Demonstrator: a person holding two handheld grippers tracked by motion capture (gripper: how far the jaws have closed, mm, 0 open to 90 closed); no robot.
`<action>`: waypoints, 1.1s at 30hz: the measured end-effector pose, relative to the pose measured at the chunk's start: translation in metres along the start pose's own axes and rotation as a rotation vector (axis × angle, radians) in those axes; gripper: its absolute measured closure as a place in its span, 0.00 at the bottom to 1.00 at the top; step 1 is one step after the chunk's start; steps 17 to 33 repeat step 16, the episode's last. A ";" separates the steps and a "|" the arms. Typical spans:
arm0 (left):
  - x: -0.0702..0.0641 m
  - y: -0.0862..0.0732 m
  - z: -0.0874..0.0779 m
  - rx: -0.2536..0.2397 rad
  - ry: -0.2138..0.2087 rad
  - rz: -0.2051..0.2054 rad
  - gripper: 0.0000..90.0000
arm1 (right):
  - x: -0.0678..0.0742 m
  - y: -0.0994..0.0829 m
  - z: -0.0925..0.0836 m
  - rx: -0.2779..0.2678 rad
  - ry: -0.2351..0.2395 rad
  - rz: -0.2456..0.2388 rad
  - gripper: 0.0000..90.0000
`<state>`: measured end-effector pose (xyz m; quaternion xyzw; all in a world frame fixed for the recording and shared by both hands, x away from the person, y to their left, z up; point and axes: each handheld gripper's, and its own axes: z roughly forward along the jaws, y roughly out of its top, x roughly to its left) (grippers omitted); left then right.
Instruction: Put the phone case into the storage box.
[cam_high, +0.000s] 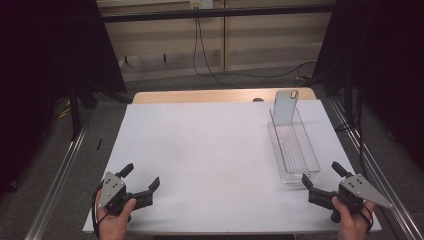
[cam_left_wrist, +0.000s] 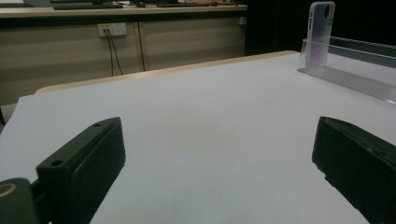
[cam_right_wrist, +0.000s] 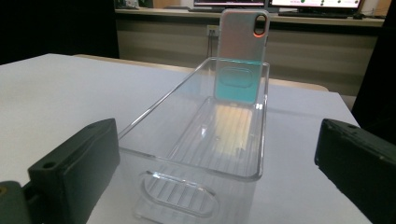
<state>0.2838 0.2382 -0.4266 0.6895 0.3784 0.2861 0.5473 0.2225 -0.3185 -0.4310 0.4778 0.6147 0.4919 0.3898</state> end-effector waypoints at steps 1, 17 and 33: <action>0.001 0.000 0.000 0.007 0.002 0.010 0.03 | 0.000 -0.001 -0.001 -0.001 -0.004 -0.008 0.00; 0.002 -0.002 0.005 0.025 -0.014 -0.034 0.03 | -0.001 -0.008 0.004 -0.013 -0.014 0.017 0.00; 0.002 -0.002 0.005 0.025 -0.014 -0.034 0.03 | -0.001 -0.008 0.004 -0.013 -0.014 0.017 0.00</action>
